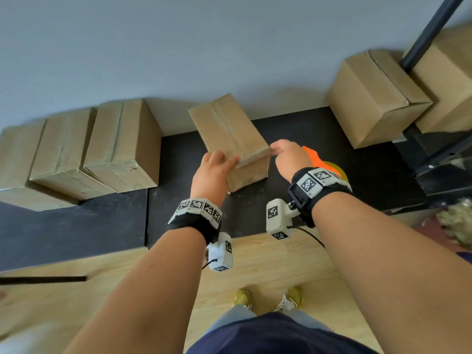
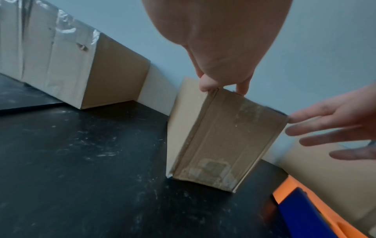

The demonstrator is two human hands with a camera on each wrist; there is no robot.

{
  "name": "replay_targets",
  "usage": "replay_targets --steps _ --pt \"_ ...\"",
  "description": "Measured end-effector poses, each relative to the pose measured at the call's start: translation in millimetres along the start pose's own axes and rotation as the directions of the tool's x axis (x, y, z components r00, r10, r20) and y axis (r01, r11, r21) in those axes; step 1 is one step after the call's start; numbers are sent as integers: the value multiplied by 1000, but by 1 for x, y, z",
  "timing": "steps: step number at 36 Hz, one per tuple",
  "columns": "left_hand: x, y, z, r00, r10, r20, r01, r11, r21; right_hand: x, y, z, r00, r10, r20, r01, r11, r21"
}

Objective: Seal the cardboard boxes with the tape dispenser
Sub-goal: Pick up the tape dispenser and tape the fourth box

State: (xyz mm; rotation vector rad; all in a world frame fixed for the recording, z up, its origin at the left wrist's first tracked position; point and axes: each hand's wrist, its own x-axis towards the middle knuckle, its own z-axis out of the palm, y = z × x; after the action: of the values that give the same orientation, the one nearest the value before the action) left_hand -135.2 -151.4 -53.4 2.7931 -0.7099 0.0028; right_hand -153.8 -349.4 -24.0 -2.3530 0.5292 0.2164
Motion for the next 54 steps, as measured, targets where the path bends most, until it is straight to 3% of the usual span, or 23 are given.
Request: replay_targets --steps 5,8,13,17,22,33,39,46,54 --pt "-7 -18 5 966 -194 -170 165 971 -170 -5 -7 15 999 -12 -40 12 1000 4" --pt "-11 -26 4 954 -257 -152 225 953 -202 -6 -9 16 999 -12 -32 11 999 -36" --pt "-13 -34 1 962 -237 -138 203 954 -221 -9 -5 19 986 -86 -145 89 996 20" --pt "-14 -38 -3 970 -215 -111 190 961 -203 -7 -8 22 978 -158 -137 153 987 -47" --pt "-9 -41 -8 965 -253 64 258 963 -82 -10 -5 26 962 -222 -160 206 972 -113" --pt "-2 -38 -16 956 -247 156 252 968 -12 -11 6 33 934 -331 -133 297 928 -223" --pt "-1 -38 -11 943 -297 152 307 951 -41 -9 10 37 920 -380 -96 342 898 -276" --pt "3 -38 0 926 -356 126 366 928 -72 -8 12 44 904 -389 -175 351 912 -213" --pt "-5 -34 9 933 -358 -32 337 902 -270 -7 7 47 917 -328 -226 298 942 -156"
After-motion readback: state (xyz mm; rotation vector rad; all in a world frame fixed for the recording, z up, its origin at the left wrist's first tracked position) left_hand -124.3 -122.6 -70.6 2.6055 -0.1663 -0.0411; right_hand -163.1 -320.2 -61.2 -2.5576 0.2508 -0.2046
